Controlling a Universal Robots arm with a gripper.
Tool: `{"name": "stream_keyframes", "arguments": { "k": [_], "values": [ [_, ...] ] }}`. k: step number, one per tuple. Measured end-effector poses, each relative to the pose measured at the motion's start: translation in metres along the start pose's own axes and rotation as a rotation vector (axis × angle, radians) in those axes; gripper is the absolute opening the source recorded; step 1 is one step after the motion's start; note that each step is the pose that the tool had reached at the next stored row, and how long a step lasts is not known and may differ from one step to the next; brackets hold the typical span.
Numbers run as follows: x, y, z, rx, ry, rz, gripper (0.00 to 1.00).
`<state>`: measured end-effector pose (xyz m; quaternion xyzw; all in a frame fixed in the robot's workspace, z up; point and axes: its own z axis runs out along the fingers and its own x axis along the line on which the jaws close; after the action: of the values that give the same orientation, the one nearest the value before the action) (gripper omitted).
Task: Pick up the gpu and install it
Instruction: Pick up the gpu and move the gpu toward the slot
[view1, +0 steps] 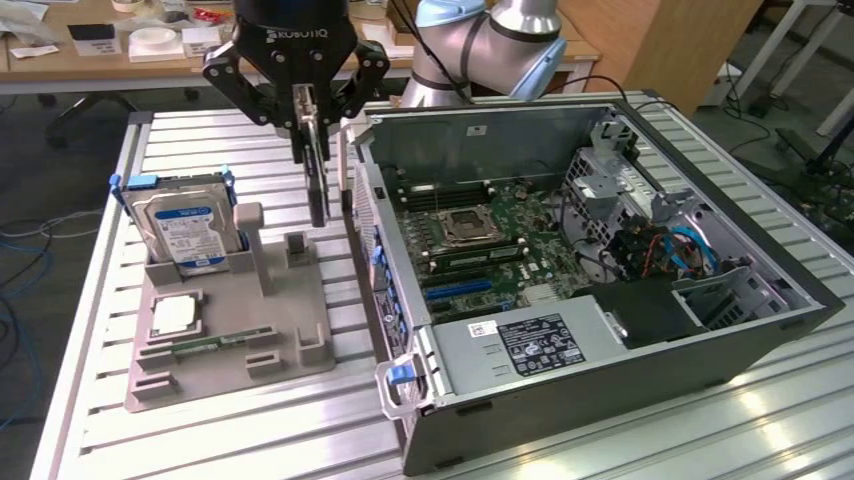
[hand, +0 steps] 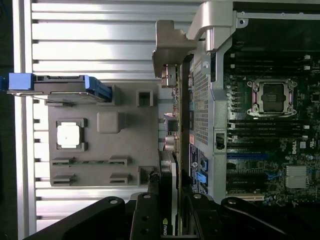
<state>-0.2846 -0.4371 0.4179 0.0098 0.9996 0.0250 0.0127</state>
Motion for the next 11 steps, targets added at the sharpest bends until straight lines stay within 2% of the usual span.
{"name": "stream_keyframes", "arguments": {
  "k": [11],
  "values": [
    [-0.018, 0.0007, 0.0005, 0.0, 0.0001, 0.0, 0.27]
  ]
}}
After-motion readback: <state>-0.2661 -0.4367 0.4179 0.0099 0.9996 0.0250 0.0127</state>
